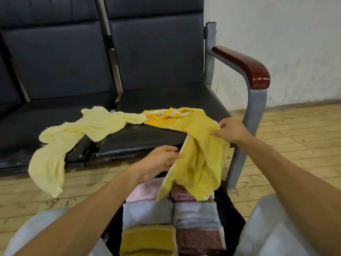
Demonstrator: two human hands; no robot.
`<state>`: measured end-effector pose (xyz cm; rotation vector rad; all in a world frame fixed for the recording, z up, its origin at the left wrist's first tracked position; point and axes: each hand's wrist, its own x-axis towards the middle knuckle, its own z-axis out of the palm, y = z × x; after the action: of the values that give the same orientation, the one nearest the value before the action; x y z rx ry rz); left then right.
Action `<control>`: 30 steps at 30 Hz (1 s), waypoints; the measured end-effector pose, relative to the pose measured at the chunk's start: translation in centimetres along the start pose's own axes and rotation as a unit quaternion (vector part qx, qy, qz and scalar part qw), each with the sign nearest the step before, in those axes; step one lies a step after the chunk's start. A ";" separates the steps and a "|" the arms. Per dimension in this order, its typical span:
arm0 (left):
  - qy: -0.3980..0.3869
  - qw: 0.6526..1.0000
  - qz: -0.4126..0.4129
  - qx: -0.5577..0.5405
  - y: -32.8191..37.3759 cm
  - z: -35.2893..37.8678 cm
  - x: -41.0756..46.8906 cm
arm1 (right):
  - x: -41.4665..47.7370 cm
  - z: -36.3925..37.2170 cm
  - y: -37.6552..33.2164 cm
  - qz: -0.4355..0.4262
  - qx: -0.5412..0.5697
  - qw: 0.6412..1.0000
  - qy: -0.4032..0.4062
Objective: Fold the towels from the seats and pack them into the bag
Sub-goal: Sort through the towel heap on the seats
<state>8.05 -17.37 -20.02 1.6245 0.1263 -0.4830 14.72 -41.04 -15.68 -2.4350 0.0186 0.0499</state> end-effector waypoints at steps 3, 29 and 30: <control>0.035 0.999 0.030 -0.003 0.8 2.2 1.3 | -0.1 0.0 -0.5 -0.007 0.040 0.999 -0.007; 0.179 0.981 0.032 -0.074 1.3 -5.4 -3.4 | -0.2 1.2 -2.4 0.072 0.382 0.921 -0.017; 0.164 0.983 0.032 -0.072 1.4 -5.4 -3.6 | -0.5 1.6 -3.1 0.064 0.389 0.918 -0.032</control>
<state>6.52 -11.57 -17.17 1.5501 0.3469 -0.1486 14.24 -37.66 -14.91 -1.6281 0.1414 0.1499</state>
